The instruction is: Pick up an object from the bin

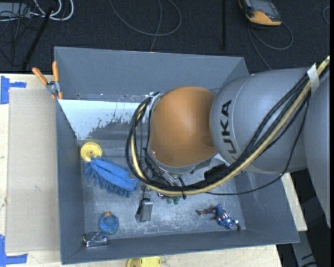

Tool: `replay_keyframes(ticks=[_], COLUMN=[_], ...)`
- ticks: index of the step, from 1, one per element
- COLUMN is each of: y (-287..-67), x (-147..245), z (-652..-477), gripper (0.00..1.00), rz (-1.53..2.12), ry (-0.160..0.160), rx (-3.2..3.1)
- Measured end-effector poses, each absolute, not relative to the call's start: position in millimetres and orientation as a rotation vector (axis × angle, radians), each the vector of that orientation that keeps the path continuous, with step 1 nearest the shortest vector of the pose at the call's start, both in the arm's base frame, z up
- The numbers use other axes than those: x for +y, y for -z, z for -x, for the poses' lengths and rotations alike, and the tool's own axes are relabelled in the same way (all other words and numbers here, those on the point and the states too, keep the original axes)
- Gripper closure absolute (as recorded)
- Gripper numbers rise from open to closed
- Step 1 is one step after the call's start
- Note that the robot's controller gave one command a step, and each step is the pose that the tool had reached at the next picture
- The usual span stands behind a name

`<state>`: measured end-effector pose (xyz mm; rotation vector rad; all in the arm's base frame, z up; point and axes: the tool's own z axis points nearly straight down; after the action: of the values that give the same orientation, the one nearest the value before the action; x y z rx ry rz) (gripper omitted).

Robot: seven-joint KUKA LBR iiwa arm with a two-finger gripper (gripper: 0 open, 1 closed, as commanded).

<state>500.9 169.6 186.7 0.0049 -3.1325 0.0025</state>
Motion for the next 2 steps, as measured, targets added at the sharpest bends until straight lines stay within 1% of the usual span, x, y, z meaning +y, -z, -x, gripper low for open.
replay_keyframes(ticks=[1,2], y=[-191.2,-123.8], x=[168.4,187.9], z=[-502.7,-555.1], gripper=[0.0,0.0], rz=[0.003,-0.094], ry=[0.0,0.004], rx=[-3.14,-3.149])
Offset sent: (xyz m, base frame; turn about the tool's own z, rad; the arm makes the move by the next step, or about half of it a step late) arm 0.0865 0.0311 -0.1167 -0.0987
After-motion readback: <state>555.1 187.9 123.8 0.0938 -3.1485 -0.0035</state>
